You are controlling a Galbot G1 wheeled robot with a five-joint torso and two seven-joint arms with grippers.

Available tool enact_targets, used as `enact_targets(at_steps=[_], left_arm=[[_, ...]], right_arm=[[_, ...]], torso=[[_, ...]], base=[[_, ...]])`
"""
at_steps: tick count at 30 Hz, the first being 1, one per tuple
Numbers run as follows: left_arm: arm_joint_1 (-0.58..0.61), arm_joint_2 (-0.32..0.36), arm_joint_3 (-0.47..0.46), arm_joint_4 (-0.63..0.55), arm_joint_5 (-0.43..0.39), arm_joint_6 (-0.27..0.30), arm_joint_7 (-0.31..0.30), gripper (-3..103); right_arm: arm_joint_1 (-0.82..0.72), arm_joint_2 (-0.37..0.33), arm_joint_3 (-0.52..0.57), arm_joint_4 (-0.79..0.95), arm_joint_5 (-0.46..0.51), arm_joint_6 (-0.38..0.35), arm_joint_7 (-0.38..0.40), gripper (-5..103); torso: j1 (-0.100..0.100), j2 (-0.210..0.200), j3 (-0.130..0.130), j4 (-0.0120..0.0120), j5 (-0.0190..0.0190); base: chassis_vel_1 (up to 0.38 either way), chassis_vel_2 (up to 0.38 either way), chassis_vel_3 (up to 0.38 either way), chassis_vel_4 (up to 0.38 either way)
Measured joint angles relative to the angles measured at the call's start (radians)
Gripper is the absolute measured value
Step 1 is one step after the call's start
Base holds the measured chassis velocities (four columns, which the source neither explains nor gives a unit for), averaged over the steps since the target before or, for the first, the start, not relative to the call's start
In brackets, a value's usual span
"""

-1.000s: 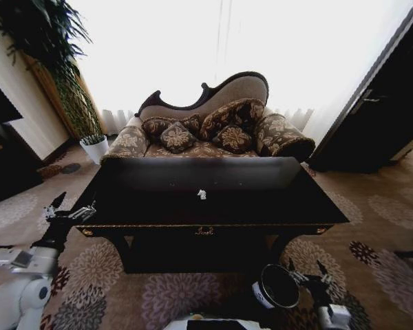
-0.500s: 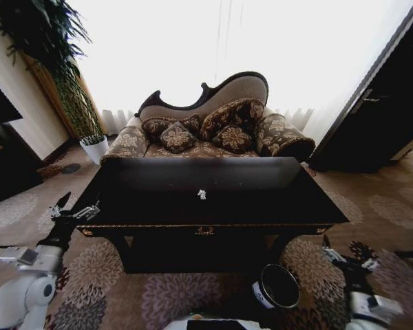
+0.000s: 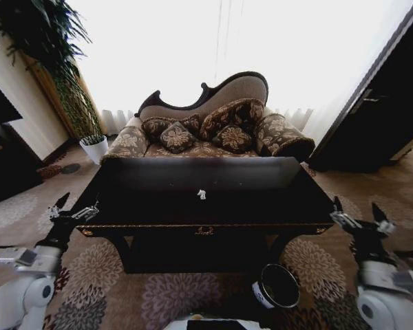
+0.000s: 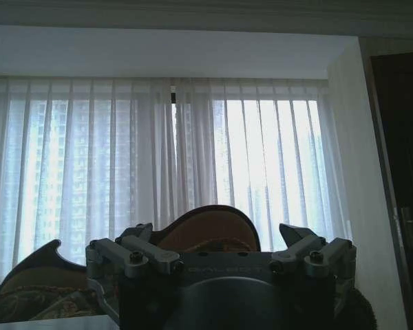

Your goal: Move to the front of the table and place the trash on the table into the trash bin.

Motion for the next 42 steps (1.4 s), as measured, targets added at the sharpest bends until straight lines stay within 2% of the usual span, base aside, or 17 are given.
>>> enact_targets(at_steps=[1, 6, 8, 9, 12, 14, 15, 16, 17, 18, 20, 23, 30, 32, 37, 42], left_arm=[[0.0, 0.0, 0.0, 0.0, 0.0, 0.0, 0.0, 100], [0.026, 0.013, -0.054, -0.014, -0.017, 0.0, 0.0, 100], [0.03, 0.014, -0.062, -0.016, -0.02, 0.0, 0.0, 100], [0.036, 0.017, -0.071, -0.019, -0.024, 0.0, 0.0, 100], [0.044, 0.02, -0.083, -0.022, -0.028, 0.0, 0.0, 100], [0.045, 0.021, -0.086, -0.023, -0.028, 0.0, 0.0, 100], [0.055, 0.025, -0.099, -0.024, -0.031, 0.0, 0.0, 100], [0.059, 0.02, -0.105, -0.025, -0.031, -0.001, 0.0, 100], [0.062, 0.012, -0.105, -0.027, -0.029, -0.001, 0.0, 100], [0.062, 0.012, -0.105, -0.027, -0.029, -0.001, 0.0, 100], [0.051, 0.015, -0.083, -0.025, -0.024, 0.002, 0.0, 100], [0.038, 0.033, -0.059, -0.012, -0.02, 0.008, 0.0, 100], [0.022, 0.053, -0.043, 0.006, -0.02, 0.009, 0.0, 100], [0.02, 0.048, -0.031, 0.006, -0.018, 0.01, -0.001, 100], [0.023, 0.038, -0.019, -0.002, -0.01, 0.009, -0.001, 100], [0.033, 0.033, -0.026, -0.01, -0.009, 0.007, 0.0, 100]], right_arm=[[0.0, 0.0, 0.0, 0.0, 0.0, 0.0, 0.0, 100], [0.131, -0.14, -0.119, 0.011, 0.085, -0.08, 0.031, 100], [0.147, -0.16, -0.13, 0.004, 0.094, -0.086, 0.035, 100], [0.174, -0.205, -0.15, -0.016, 0.107, -0.092, 0.044, 100], [0.198, -0.273, -0.173, -0.043, 0.116, -0.093, 0.051, 100], [0.203, -0.289, -0.178, -0.049, 0.117, -0.092, 0.052, 100], [0.248, -0.44, -0.244, -0.096, 0.122, -0.074, 0.054, 100], [0.308, -0.54, -0.327, -0.11, 0.127, -0.072, 0.056, 100], [0.354, -0.596, -0.383, -0.106, 0.135, -0.09, 0.056, 100], [0.354, -0.596, -0.383, -0.106, 0.135, -0.09, 0.056, 100], [0.376, -0.64, -0.415, -0.074, 0.149, -0.127, 0.056, 100], [0.352, -0.676, -0.421, -0.038, 0.152, -0.179, 0.059, 100], [0.306, -0.725, -0.437, 0.003, 0.133, -0.246, 0.079, 100], [0.374, -0.743, -0.554, -0.002, 0.118, -0.28, 0.11, 100], [0.447, -0.756, -0.686, -0.053, 0.112, -0.274, 0.137, 100], [0.489, -0.778, -0.727, -0.111, 0.147, -0.233, 0.107, 100]], torso=[[0.0, 0.0, 0.0, 0.0, 0.0], [0.0, 0.0, 0.0, -0.0001, 0.0], [0.0, 0.0, 0.0, 0.0001, -0.0001], [0.0, 0.0, 0.0, 0.0, 0.0004], [0.0, 0.0, 0.0, 0.0001, 0.0004], [0.0, 0.0, 0.0, 0.0001, 0.0002], [0.0, 0.0, 0.0, -0.0001, 0.0001], [0.0, 0.0, 0.0, 0.0, 0.0002], [0.0, 0.0, 0.0, 0.0005, -0.0002], [0.0, 0.0, 0.0, 0.0005, -0.0002], [0.0, 0.0, 0.0, 0.0008, -0.0005], [0.0, 0.0, 0.0, -0.0005, -0.0002], [0.0, 0.0, 0.0, -0.0002, 0.0], [0.0, 0.0, 0.0, -0.0001, -0.0002], [0.0, 0.0, 0.0, -0.0001, 0.0002], [0.0, 0.0, 0.0, -0.0001, 0.0002]], base=[[0.0, 0.0, 0.0, 0.0], [0.0, 0.0, 0.0, 0.0], [0.0, 0.0, 0.0, 0.0], [0.0, 0.0, 0.0, 0.0], [0.0, 0.0, 0.0, 0.0], [0.0, 0.0, 0.0, 0.0], [0.0, 0.0, 0.0, 0.0], [0.0, 0.0, 0.0, 0.0], [0.0, 0.0, 0.0, 0.0], [0.0, 0.0, 0.0, 0.0], [0.0, 0.0, 0.0, 0.0], [0.0, 0.0, 0.0, 0.0], [0.0, 0.0, 0.0, 0.0], [0.0, 0.0, 0.0, 0.0], [0.0, 0.0, 0.0, 0.0], [0.0, 0.0, 0.0, 0.0]])
